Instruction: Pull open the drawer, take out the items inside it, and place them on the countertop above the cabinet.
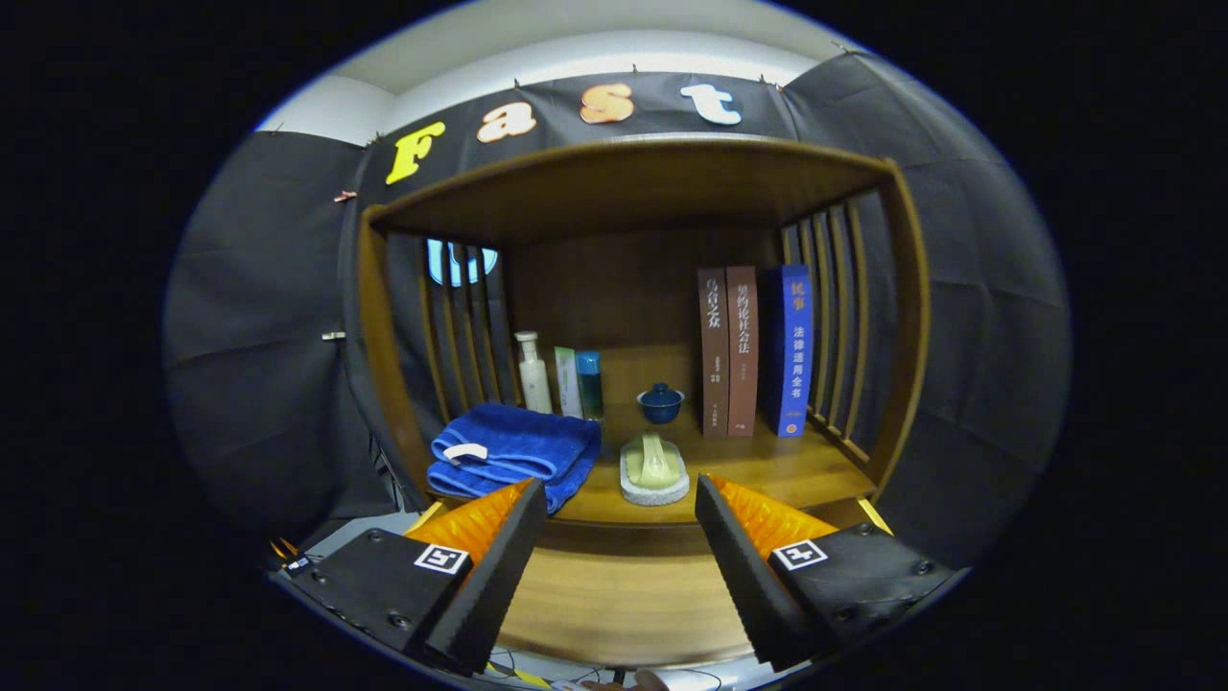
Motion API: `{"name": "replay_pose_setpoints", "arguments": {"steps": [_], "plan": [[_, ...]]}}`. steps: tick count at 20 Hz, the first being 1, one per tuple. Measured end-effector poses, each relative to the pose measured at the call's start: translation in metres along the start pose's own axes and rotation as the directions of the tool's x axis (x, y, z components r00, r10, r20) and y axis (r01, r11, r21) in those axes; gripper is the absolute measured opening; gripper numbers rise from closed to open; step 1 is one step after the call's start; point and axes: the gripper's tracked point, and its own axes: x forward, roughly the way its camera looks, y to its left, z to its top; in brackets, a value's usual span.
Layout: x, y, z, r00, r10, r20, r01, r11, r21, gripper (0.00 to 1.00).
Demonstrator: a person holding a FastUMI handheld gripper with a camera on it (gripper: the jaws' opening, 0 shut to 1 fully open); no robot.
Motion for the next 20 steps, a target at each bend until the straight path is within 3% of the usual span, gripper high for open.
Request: {"name": "replay_pose_setpoints", "arguments": {"steps": [4,8,14,20], "plan": [[-0.053,0.002,-0.04,1.0,-0.016,0.024,0.016,1.0,0.02,0.99],[-0.075,-0.004,-0.107,0.998,-0.051,-0.024,0.052,0.997,0.053,0.99],[-0.062,-0.013,-0.173,0.992,-0.096,-0.079,0.101,0.993,0.066,0.99],[-0.047,-0.019,-0.191,0.985,-0.115,-0.125,0.123,0.991,0.059,0.98]]}}
